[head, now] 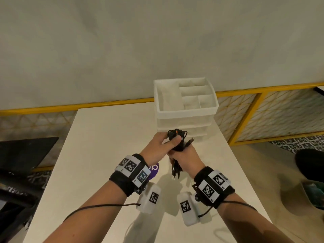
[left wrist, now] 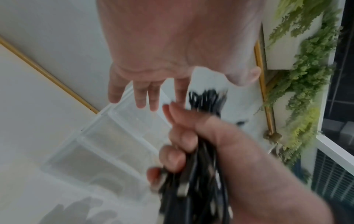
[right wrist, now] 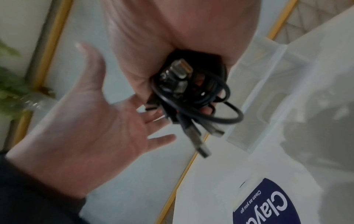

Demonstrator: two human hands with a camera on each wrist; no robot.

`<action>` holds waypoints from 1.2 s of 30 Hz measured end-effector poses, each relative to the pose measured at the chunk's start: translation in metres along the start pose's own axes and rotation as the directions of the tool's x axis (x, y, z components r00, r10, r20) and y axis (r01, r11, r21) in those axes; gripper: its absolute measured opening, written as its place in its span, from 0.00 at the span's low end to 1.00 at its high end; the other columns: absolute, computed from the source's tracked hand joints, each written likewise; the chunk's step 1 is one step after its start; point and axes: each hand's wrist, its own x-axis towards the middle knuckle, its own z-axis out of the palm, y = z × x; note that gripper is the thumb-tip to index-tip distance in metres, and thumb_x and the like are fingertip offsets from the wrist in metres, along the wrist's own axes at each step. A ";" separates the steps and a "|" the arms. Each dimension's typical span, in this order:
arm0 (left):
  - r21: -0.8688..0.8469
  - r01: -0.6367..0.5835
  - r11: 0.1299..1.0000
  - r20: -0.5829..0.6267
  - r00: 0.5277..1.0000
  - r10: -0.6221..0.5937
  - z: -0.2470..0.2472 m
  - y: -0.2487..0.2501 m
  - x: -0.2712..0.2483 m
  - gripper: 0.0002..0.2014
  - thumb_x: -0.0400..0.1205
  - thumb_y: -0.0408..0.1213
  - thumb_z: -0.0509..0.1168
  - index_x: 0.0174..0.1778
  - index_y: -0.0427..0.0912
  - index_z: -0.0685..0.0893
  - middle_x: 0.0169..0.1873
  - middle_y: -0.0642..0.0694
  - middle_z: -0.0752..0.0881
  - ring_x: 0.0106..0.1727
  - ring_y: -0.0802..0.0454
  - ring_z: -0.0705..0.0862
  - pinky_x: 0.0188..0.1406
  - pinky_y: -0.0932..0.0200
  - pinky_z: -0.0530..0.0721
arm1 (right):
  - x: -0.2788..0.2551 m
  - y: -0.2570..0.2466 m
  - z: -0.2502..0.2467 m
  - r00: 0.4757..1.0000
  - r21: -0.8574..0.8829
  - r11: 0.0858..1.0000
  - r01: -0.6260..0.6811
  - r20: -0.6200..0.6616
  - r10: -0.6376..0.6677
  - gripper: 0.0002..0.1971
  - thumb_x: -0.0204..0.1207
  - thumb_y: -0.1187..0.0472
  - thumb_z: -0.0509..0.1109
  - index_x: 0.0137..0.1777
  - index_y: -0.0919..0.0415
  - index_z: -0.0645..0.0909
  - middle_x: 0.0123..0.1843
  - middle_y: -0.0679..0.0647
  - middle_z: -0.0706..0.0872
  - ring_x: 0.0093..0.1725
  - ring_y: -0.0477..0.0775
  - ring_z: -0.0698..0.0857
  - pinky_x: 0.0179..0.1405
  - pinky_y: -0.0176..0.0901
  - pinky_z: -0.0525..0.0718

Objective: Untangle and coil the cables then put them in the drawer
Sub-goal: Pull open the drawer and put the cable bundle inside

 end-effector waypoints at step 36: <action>0.348 0.154 0.925 -0.390 0.921 -0.007 -0.021 -0.002 0.112 0.49 0.75 0.57 0.68 0.81 0.59 0.39 0.83 0.43 0.56 0.80 0.44 0.62 0.74 0.50 0.63 | 0.139 0.119 -0.030 0.689 0.865 0.365 -0.345 -0.031 0.724 0.10 0.79 0.55 0.65 0.39 0.58 0.82 0.40 0.53 0.85 0.41 0.54 0.84 0.58 0.56 0.82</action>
